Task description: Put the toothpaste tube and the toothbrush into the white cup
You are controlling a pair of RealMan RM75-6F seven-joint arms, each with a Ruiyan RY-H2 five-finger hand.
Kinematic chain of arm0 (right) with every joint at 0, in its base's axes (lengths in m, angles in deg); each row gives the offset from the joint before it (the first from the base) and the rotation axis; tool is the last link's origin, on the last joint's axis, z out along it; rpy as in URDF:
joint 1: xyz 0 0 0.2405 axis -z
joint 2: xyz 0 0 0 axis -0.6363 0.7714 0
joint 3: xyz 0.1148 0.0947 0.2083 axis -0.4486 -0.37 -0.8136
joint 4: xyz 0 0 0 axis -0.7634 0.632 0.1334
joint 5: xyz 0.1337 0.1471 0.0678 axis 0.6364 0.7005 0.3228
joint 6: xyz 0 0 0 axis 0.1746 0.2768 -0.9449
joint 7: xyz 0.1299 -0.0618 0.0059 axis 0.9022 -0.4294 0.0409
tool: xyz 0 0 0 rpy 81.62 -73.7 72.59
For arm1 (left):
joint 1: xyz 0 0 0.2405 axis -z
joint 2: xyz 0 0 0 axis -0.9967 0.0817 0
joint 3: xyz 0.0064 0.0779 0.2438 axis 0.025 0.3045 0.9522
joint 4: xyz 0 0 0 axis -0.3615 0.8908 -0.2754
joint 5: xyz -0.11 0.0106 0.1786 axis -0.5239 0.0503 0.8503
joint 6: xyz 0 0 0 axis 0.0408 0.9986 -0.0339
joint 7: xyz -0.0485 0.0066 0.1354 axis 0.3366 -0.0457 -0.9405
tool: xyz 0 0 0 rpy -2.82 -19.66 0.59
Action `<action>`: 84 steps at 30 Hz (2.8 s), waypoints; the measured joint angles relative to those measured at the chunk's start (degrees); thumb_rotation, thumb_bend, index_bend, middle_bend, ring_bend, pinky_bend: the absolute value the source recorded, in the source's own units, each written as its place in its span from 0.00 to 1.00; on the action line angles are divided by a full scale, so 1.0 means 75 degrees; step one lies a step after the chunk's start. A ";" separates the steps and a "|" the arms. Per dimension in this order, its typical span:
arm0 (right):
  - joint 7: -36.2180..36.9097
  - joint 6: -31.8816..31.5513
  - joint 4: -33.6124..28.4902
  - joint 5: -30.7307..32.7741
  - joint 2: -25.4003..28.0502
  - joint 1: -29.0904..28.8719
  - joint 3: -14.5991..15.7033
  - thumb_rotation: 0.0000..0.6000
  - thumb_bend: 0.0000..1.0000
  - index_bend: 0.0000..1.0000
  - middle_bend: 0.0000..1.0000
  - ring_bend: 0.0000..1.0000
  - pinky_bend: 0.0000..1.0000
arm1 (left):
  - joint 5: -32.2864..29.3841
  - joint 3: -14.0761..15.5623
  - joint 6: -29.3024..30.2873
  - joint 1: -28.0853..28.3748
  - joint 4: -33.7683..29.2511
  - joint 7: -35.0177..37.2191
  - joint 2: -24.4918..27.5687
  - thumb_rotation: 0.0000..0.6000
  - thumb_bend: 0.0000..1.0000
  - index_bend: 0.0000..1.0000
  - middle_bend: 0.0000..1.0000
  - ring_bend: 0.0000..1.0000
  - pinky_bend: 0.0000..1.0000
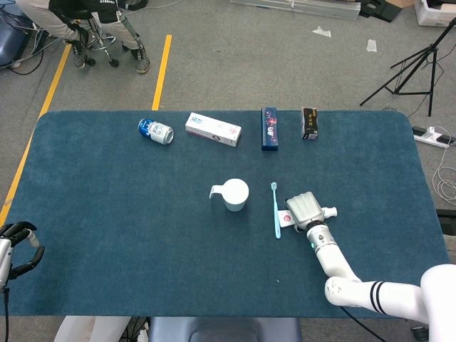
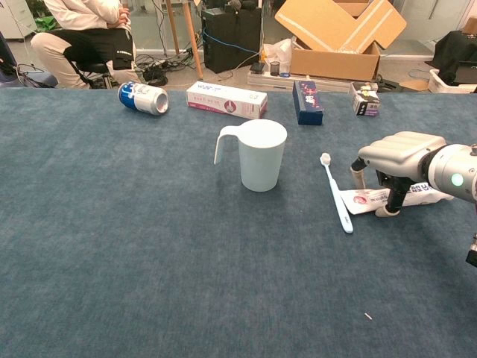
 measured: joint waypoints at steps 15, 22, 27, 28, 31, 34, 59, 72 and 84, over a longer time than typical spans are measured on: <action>0.0277 -0.0133 -0.0010 0.0051 -0.0064 -0.0087 0.0031 1.00 0.33 0.60 1.00 1.00 1.00 | -0.0001 0.0001 0.0013 -0.0008 -0.0013 0.0025 0.0020 1.00 0.32 0.60 0.39 0.36 0.44; 0.0414 -0.0272 -0.0340 -0.0011 0.0137 -0.0023 0.0060 1.00 0.37 0.63 1.00 1.00 1.00 | -0.0010 0.0003 -0.0003 -0.0004 -0.0010 0.0001 0.0014 1.00 0.32 0.60 0.39 0.36 0.44; 0.0666 -0.0461 -0.0801 -0.0141 0.0431 0.0085 0.0036 1.00 0.38 0.64 1.00 1.00 1.00 | -0.0013 0.0008 -0.0020 0.0003 -0.0002 -0.0032 -0.0001 1.00 0.32 0.60 0.39 0.36 0.44; 0.0731 -0.0512 -0.0896 -0.0193 0.0495 0.0115 0.0026 1.00 0.38 0.64 1.00 1.00 1.00 | -0.0016 0.0008 -0.0024 0.0004 0.0000 -0.0040 -0.0004 1.00 0.32 0.60 0.39 0.36 0.44; 0.0960 -0.0691 -0.1252 -0.0388 0.0741 0.0229 -0.0008 1.00 0.39 0.64 1.00 1.00 1.00 | -0.0024 0.0010 -0.0038 0.0009 0.0009 -0.0067 -0.0015 1.00 0.32 0.60 0.39 0.36 0.44; 0.1222 -0.0867 -0.1639 -0.0590 0.1027 0.0358 -0.0057 1.00 0.39 0.64 1.00 1.00 1.00 | -0.0026 0.0015 -0.0054 0.0015 0.0014 -0.0098 -0.0029 1.00 0.32 0.60 0.39 0.36 0.44; 0.2699 -0.1413 -0.2888 -0.1800 0.2155 0.1019 -0.0454 1.00 0.43 0.66 1.00 1.00 1.00 | -0.0060 0.0020 -0.0100 0.0034 0.0031 -0.0183 -0.0069 1.00 0.32 0.60 0.39 0.36 0.44; 0.2901 -0.1512 -0.3092 -0.2013 0.2323 0.1129 -0.0576 1.00 0.43 0.67 1.00 1.00 1.00 | -0.0080 0.0014 -0.0108 0.0037 0.0038 -0.0199 -0.0081 1.00 0.32 0.60 0.39 0.36 0.44; 0.2754 -0.1979 -0.4071 -0.2373 0.2799 0.1096 -0.1015 1.00 0.44 0.67 1.00 1.00 1.00 | -0.0101 0.0009 -0.0131 0.0045 0.0045 -0.0185 -0.0076 1.00 0.32 0.60 0.39 0.37 0.44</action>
